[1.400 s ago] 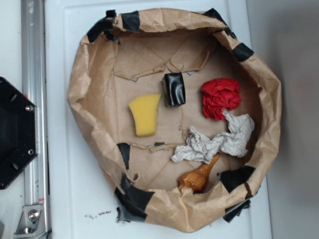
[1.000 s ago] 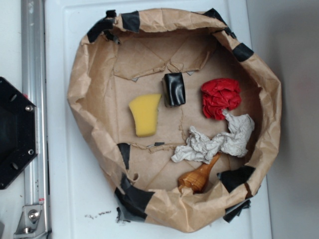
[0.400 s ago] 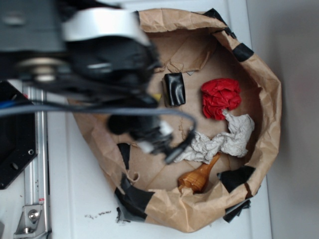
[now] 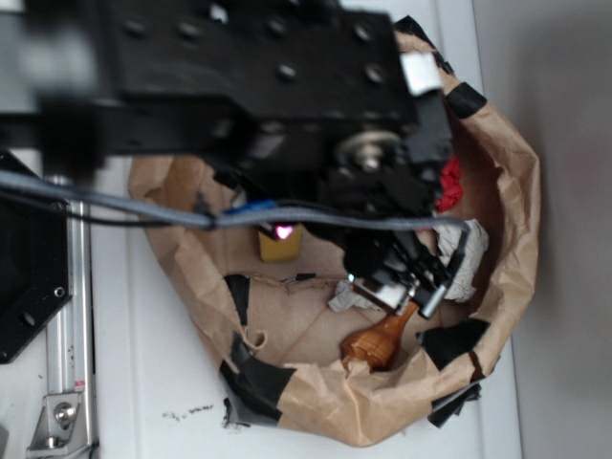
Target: Grab the shell.
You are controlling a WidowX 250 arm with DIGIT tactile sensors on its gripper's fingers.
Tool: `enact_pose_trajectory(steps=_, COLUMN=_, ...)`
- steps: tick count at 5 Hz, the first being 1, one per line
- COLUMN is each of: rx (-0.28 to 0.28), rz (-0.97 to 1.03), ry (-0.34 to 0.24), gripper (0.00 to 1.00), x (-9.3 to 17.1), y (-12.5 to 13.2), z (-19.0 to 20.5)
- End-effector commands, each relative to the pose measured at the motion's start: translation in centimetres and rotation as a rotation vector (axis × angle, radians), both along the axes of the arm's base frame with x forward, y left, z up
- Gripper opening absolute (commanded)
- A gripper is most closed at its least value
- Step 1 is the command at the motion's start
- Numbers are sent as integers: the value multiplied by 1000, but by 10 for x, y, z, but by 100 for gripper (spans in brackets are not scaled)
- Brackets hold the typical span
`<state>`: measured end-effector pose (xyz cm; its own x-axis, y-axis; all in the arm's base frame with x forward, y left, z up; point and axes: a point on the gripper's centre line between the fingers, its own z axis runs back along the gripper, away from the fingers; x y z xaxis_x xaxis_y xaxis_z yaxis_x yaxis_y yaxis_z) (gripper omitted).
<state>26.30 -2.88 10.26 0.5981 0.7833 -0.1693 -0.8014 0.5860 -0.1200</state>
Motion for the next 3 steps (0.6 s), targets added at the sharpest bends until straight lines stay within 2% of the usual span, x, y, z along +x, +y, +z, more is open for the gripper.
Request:
enact_pose_trajectory(steps=1, rx=-114, rz=-98, ry=-52, gripper=100, x=-15, y=-50, z=-30)
enact_pose_trajectory(steps=3, rx=-147, rz=-208, ry=-130, gripper=100, x=5, y=-69, z=-56)
